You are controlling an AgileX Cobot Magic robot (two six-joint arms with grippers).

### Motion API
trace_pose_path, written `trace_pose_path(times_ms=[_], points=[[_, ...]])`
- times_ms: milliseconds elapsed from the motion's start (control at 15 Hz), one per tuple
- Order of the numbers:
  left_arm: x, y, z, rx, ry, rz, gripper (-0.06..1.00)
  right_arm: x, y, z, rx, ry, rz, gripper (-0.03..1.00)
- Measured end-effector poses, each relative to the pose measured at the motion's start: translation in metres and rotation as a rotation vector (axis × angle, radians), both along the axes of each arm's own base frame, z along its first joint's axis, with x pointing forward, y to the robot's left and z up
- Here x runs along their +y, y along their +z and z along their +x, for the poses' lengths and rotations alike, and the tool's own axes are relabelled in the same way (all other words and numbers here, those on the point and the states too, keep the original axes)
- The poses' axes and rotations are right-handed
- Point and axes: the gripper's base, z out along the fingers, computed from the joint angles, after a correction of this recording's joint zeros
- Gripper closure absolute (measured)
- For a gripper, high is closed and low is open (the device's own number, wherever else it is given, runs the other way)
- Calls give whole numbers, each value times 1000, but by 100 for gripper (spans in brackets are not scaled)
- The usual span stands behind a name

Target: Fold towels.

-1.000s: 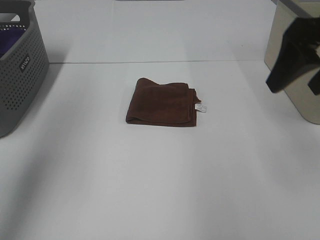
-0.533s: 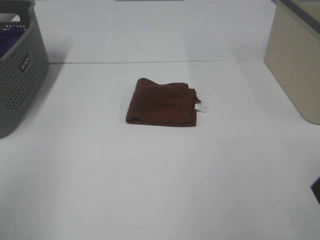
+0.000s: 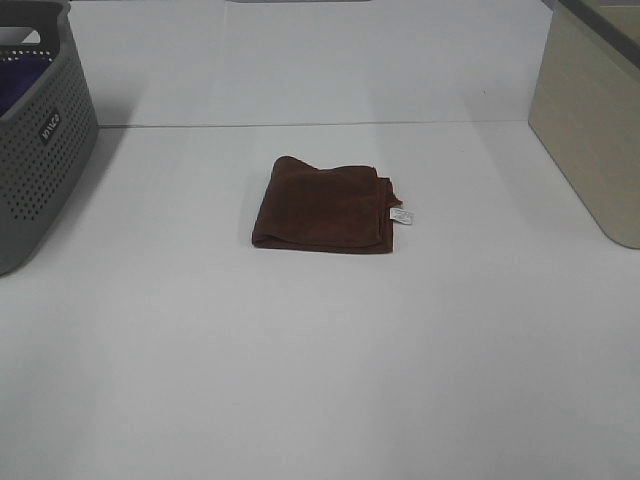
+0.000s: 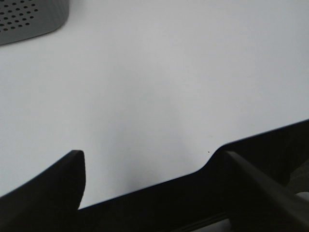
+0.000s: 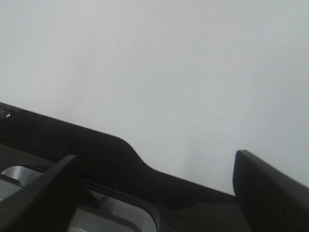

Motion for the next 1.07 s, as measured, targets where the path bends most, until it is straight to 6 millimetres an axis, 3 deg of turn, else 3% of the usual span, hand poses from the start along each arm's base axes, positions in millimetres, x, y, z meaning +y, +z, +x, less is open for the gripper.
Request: trace_pose_path(times_ms=[1067], points=[[-2, -7, 5, -43, -22, -4, 22, -1, 3, -7, -53, 0, 5, 16]])
